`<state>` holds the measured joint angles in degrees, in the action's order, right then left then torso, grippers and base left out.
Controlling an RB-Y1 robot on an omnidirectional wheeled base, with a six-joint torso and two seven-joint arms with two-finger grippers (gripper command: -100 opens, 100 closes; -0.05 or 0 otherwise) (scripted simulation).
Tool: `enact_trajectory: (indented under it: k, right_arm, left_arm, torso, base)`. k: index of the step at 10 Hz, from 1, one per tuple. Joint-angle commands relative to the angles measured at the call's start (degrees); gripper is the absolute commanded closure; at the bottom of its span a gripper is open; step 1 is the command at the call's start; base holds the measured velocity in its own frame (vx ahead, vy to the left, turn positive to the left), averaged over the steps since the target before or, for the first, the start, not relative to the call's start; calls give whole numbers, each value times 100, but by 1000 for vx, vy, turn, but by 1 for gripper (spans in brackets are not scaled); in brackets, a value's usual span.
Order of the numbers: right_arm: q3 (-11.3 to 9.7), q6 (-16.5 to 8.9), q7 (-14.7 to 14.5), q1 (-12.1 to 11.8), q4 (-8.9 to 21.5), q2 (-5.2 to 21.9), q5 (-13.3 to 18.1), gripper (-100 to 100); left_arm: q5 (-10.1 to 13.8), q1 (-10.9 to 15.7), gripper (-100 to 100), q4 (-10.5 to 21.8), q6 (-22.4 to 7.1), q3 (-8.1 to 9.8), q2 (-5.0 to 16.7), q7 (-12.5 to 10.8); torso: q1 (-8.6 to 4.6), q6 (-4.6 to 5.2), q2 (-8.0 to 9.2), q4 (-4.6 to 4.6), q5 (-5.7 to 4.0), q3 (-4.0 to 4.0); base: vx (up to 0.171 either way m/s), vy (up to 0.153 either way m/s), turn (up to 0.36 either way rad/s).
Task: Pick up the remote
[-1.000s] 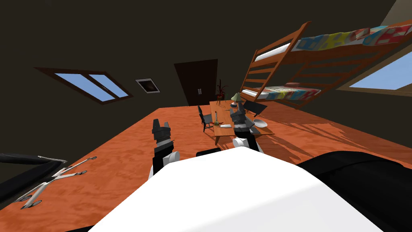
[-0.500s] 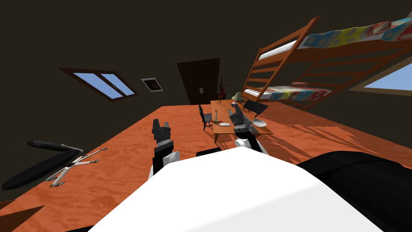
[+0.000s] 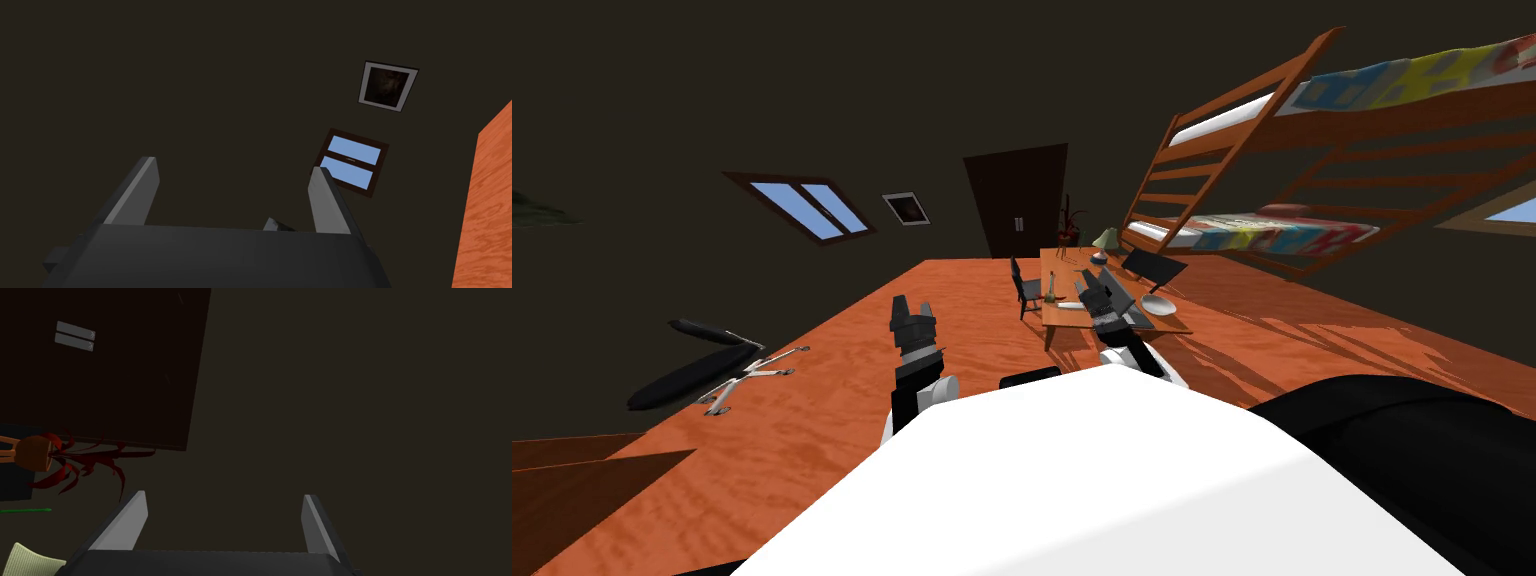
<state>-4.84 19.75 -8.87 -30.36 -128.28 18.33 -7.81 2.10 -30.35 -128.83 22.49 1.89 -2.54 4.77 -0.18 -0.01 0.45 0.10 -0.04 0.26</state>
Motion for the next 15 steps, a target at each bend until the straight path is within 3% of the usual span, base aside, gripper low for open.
enact_trajectory:
  k: [1, 4, 7, 8, 11, 12, 13, 14, 15]
  right_arm:
    - [-31, 39, -69, -35, 101, 176, -1, -100]
    - [-290, 55, -403, -58, 646, 774, 115, -100]
    - [-409, 68, -517, -60, 973, 977, 188, -100]
    - [-544, 86, -631, -56, 1201, 1166, 279, -100]
    - [-694, 108, -746, -47, 1564, 1353, 386, -100]
    - [-857, 133, -861, -30, 1780, 1541, 508, -100]
    - [-857, 133, -861, -30, 1892, 1541, 508, -100]
    - [-1032, 161, -975, -8, 2091, 1730, 644, -100]
    - [-1032, 161, -975, -8, 2238, 1730, 644, -100]
  left_arm:
    - [0, 0, 0, 0, 0, 0, 0, 0]
    - [0, 0, 0, 0, 0, 0, 0, 0]
    - [0, -1, 0, 0, 0, 0, 0, 0]
    - [0, -2, 0, 0, 0, 1, 0, 0]
    - [0, -1, 0, 0, 0, 0, 0, 0]
    - [0, -2, 0, 0, 0, 1, 0, 0]
    - [0, -2, 0, 0, 0, 0, 0, 0]
    - [0, -3, 0, 0, 0, 1, 0, 0]
    - [0, -2, 0, 0, 0, 0, 0, 0]
  torso:
    - [0, 0, 0, 0, 0, 0]
    - [-2, 0, 3, 1, -1, 2]
    - [7, 1, -24, -4, 1, -13]
    - [7, 2, -35, -6, 1, -19]
    - [8, 0, -40, -8, 1, -22]
    - [8, 4, -41, -8, 1, -23]
    - [10, 1, -45, -9, 2, -25]
    - [8, 3, -49, -10, 1, -27]
    - [8, 0, -53, -10, 2, -29]
  base:
    - [-102, -42, 53]
    - [-138, -29, 186]
    - [-58, -4, 85]
    - [-35, 0, 158]
    - [-28, -2, 117]
    - [-14, 6, 181]
    - [-6, 1, 76]
    - [5, 5, 187]
    - [10, -3, 88]
